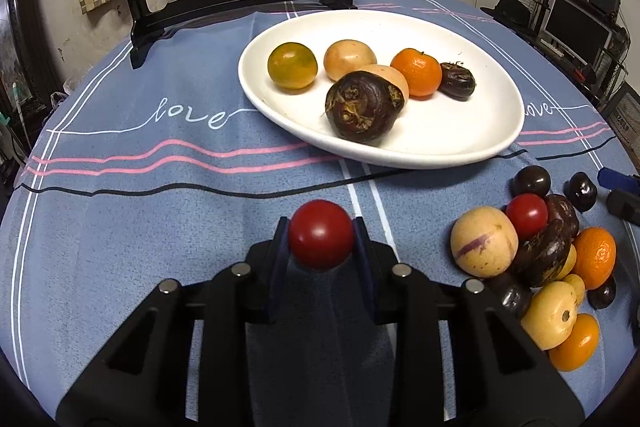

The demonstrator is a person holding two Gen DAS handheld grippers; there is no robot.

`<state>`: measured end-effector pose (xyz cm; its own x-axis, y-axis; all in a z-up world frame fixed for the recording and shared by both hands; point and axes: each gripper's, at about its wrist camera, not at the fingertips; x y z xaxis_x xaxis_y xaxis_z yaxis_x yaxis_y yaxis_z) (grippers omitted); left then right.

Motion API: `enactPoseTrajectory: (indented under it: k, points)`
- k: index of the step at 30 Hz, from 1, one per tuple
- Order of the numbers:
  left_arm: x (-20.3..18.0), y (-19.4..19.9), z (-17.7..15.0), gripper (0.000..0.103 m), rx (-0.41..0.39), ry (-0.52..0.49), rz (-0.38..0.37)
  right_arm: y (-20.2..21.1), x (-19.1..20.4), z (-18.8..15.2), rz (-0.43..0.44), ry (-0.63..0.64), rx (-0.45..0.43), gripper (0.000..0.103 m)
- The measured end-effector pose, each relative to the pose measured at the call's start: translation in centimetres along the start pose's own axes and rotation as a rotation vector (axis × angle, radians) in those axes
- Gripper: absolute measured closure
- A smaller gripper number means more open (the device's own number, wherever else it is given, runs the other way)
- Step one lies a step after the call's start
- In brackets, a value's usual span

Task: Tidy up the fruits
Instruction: 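Grasp the dark round fruit beside the cluster with the right tool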

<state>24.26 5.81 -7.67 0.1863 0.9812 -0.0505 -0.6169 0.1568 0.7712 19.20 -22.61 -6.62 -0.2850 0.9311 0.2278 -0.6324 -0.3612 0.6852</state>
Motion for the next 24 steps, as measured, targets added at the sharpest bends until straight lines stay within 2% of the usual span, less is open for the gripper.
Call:
enactPoseTrajectory:
  k: [3,5,8,15,24]
  points:
    - [-0.1,0.0,0.0,0.072,0.001,0.0,0.0,-1.2,0.4,-0.4,-0.042,0.034,0.04,0.042]
    - [0.0,0.0,0.0,0.072,0.001,0.0,0.0,-1.7,0.3,-0.5,-0.06,0.04,0.057,0.053]
    - [0.0,0.0,0.0,0.072,0.001,0.001,-0.001,-2.1,0.0,-0.6,-0.064,0.03,0.066,0.061]
    - [0.1,0.0,-0.1,0.072,-0.001,0.009,-0.01,-2.3,-0.7,-0.3,-0.05,-0.006,0.064,0.071]
    - [0.4,1.2,-0.2,0.072,-0.045,0.028,0.015,-1.1,-1.0,0.2,-0.022,-0.032,0.004,0.072]
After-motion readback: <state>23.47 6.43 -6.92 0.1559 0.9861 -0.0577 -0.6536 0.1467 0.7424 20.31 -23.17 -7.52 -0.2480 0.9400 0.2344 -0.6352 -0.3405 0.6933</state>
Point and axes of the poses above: each gripper's, at about its wrist camera, not at the fingertips, and y roughly against the way its jaws point, x to its left, z to its top, and after that the axes turned 3 degrees about -z, right-handed
